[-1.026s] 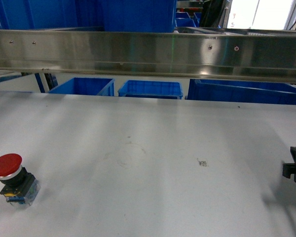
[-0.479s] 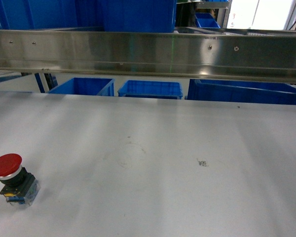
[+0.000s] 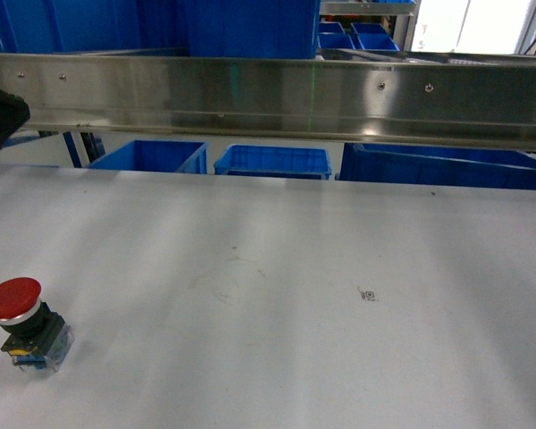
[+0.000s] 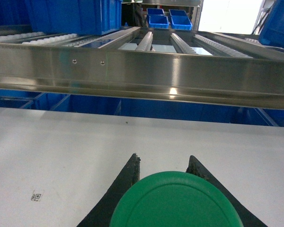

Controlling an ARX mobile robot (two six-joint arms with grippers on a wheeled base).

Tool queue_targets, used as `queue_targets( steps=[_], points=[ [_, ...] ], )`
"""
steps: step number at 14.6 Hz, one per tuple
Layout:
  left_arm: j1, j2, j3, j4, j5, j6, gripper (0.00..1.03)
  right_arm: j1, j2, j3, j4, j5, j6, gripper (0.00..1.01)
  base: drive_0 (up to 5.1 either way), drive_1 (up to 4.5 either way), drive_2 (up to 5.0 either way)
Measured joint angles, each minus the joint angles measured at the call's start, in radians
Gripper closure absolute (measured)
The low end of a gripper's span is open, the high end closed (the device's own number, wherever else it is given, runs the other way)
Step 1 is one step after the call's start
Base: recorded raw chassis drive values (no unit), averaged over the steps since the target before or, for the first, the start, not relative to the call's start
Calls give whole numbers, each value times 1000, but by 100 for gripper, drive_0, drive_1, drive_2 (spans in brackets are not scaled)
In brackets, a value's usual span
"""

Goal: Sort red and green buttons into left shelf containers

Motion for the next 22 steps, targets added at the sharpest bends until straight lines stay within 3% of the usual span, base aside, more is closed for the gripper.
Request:
queue_targets(
  steps=[6,12,17,22],
  points=[
    [-44,117,-72,-98,-15,-15,5,0,0,0,0,0,2,75,0,0,0],
    [-61,344,-104,145,-103,15,5,0,0,0,0,0,2,75,0,0,0],
    [-67,463,-58,222,-146,69,7,0,0,0,0,0,2,75,0,0,0],
    [-77,463,-56,195,-148,82,59,0,0,0,0,0,2,75,0,0,0]
  ],
)
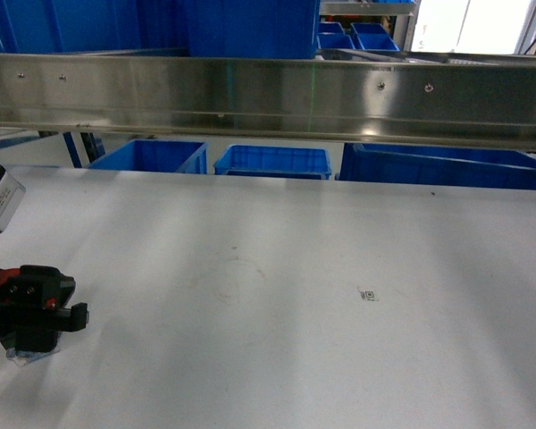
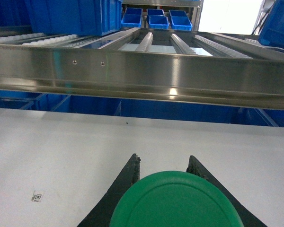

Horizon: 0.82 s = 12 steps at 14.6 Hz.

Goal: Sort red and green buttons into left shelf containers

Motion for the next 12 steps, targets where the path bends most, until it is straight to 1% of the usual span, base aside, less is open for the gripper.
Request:
queue_targets(
  steps=[1,2,3,5,6,7,8,10,12],
  points=[
    [0,0,0,0,1,6,68,0,0,0,0,0,0,75,0,0,0],
    [6,-3,0,0,4,14,72,0,0,0,0,0,0,75,0,0,0],
    [18,-16,-6,23,9,27,72,0,0,0,0,0,0,75,0,0,0],
    [74,-109,-21,22,39,55,72,0,0,0,0,0,0,75,0,0,0],
    [102,-163,-26,1,58,62,72,0,0,0,0,0,0,75,0,0,0],
    [132,-227,-29,-35,81,63,72,0,0,0,0,0,0,75,0,0,0],
    [159,-313,-29,-100,109,63,72,0,0,0,0,0,0,75,0,0,0],
    [175,-502,-3,-235,160,58,72,0,0,0,0,0,0,75,0,0,0],
    [179,-674,80,-353,193,43,72,0,0,0,0,0,0,75,0,0,0]
  ],
)
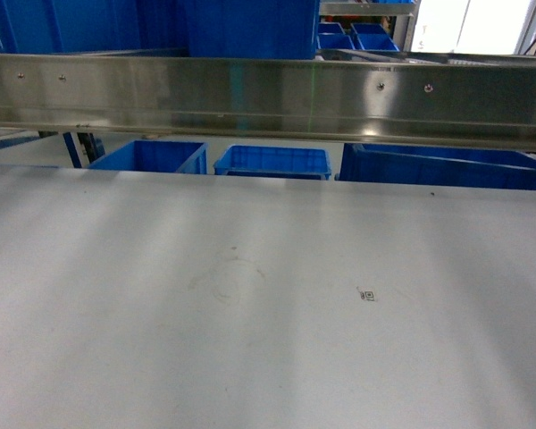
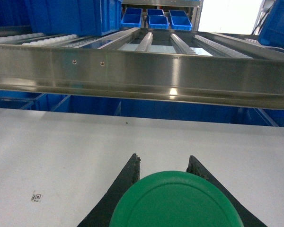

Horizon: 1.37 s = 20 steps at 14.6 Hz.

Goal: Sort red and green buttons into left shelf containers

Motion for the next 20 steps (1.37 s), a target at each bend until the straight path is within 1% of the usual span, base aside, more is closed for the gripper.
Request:
queue_targets(
  steps=[1,2,5,7,8,14,17,20],
  points=[
    [7,-105,37,-18,10,1,72,0,0,0,0,0,0,75,0,0,0],
    [17,-146,40,-46,19,1,72,0,0,0,0,0,0,75,0,0,0],
    [22,-124,20,-41,14,9,72,0,0,0,0,0,0,75,0,0,0],
    [11,-108,16,2,11,22,72,0,0,0,0,0,0,75,0,0,0],
    [5,-101,17,29,1,28,72,0,0,0,0,0,0,75,0,0,0],
    [4,-93,17,25,-2,35,72,0,0,0,0,0,0,75,0,0,0],
    [-3,-94,19,28,3,37,72,-2,0,0,0,3,0,75,-490,255,255],
    [0,-93,19,27,-2,39,72,-2,0,0,-1,3,0,75,-458,219,320]
  ],
)
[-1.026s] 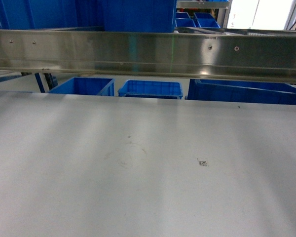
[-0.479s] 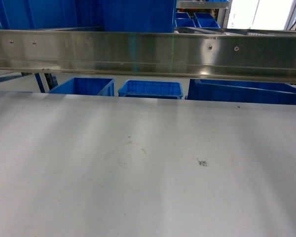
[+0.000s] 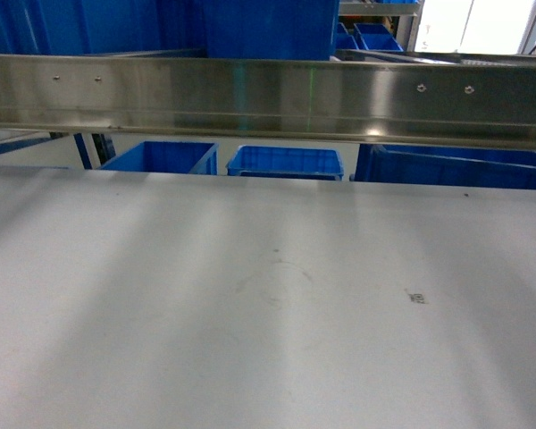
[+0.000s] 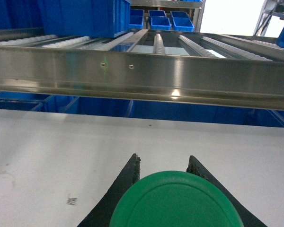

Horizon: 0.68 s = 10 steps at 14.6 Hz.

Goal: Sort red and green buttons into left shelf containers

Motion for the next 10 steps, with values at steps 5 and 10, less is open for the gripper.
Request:
queue_targets(
  steps=[5,10],
  points=[
    [2,0,0,0,-3,6,72,2,0,0,0,-3,0,75,-462,99,369],
    [0,0,0,-1,-2,6,72,2,0,0,0,-3,0,75,-490,253,253]
  ],
)
